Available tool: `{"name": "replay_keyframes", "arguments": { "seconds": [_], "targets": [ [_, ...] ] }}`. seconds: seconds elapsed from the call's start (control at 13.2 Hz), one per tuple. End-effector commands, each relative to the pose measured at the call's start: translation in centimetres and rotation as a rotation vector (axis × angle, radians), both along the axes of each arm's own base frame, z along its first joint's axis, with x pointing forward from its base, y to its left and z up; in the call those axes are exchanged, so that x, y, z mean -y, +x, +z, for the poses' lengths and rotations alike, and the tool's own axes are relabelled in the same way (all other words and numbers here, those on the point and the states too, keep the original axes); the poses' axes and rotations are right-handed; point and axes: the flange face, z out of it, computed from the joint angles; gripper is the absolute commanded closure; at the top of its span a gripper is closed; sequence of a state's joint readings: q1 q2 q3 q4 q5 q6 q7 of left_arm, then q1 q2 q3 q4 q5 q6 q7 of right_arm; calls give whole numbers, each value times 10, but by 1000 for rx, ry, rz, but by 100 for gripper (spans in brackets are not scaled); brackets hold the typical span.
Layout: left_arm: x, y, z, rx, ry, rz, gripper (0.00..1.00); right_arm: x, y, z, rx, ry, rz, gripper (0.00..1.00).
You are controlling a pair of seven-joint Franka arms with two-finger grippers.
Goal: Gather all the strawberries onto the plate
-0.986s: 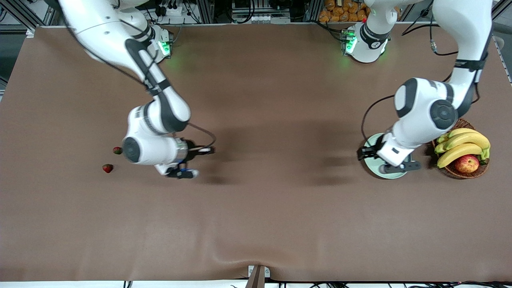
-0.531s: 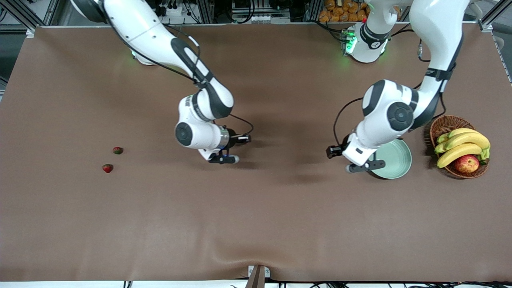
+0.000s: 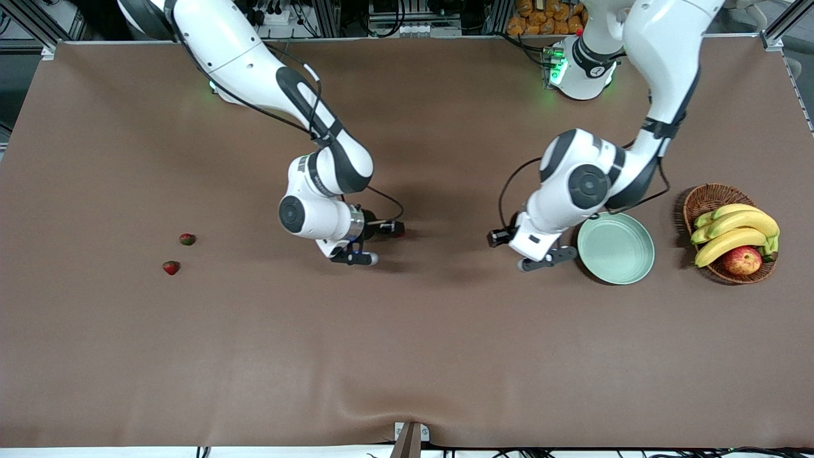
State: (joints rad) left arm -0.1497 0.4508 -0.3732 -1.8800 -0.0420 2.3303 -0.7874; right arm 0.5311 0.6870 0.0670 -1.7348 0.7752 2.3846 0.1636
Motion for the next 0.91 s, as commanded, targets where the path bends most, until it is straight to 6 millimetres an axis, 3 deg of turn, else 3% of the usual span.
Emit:
{"name": "replay_keyframes", "arguments": {
  "seconds": [0.0,0.08,0.23,0.46,0.61,0.83],
  "targets": [
    [49,-1,-3,-21,-23,87,34,47,27,37,-38,50,-40,0],
    [62,-3,-5,-29,-28,109,34,71,37,54,-52,64,-57,0],
    [93,-7,-12,-47,-38,161,34,142,60,70,-86,33,-70,0],
    [138,-11,-21,-66,-54,232,34,250,81,81,-24,-218,27,0],
    [156,-18,-33,-66,-67,272,34,298,86,90,-7,-344,78,0],
    [174,-32,-50,-64,-73,297,34,368,81,80,-36,-415,140,0]
  ]
}}
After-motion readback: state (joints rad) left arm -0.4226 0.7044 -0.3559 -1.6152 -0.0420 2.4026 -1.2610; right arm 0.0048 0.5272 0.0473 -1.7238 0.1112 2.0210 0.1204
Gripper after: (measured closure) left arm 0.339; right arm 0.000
